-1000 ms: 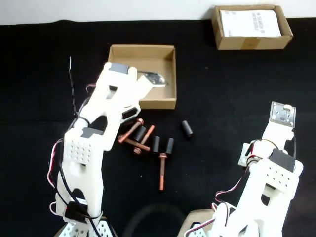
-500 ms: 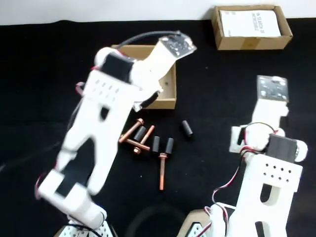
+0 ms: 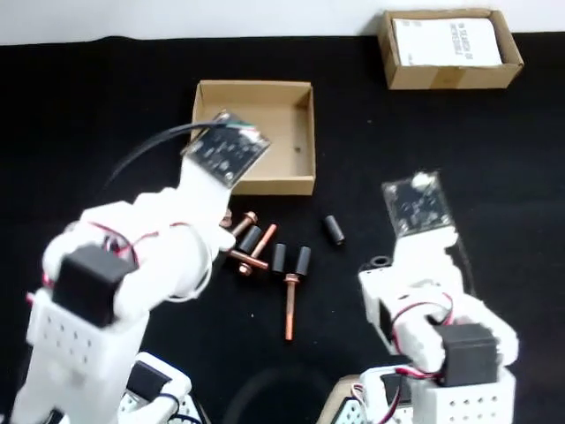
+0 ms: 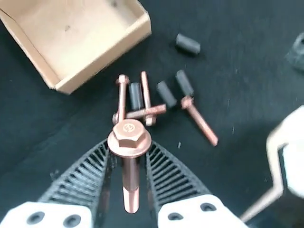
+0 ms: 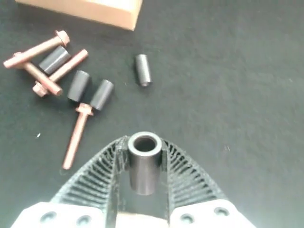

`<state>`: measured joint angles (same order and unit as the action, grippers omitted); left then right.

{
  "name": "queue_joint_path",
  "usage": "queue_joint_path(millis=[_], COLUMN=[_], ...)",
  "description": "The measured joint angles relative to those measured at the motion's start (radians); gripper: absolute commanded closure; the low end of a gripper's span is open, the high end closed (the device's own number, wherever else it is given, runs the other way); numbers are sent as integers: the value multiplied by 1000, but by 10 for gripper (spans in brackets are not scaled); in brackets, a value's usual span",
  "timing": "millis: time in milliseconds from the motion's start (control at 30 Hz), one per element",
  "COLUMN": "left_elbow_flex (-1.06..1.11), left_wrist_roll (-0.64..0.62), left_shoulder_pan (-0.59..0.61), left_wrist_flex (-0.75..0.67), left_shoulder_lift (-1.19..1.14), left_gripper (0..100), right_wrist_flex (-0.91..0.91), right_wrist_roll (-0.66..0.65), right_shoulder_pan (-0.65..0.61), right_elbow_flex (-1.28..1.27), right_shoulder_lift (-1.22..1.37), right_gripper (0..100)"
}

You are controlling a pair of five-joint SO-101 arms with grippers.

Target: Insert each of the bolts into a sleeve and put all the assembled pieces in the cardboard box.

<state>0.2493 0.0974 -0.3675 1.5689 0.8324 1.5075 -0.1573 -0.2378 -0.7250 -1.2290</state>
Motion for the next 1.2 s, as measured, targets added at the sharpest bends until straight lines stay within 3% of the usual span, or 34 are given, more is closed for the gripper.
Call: queue_joint_path(millis=[233,400,700,1000,1200], left_elbow_flex=[431,529,459,252,233], left_wrist_roll=[-328,-474,-497,-454,-433], left_shoulder_pan=[-3,-11,-78,-222,-279], left_wrist_flex=[-578,-885,-934,-933,-925], left_shoulder_lift=[172,175,69,-138,-244], left_gripper=[992,992,992,992,992], right_wrist_flex=[-462,-684,-928,-951,-951], right_wrist_roll=[0,94,184,184,184], right_shoulder_pan=[-123,-166,-173,-173,-173], right_elbow_flex=[-437,-652,-876,-936,-936], right_shoulder_lift=[-279,-460,-582,-582,-582], right_gripper=[991,991,991,991,991])
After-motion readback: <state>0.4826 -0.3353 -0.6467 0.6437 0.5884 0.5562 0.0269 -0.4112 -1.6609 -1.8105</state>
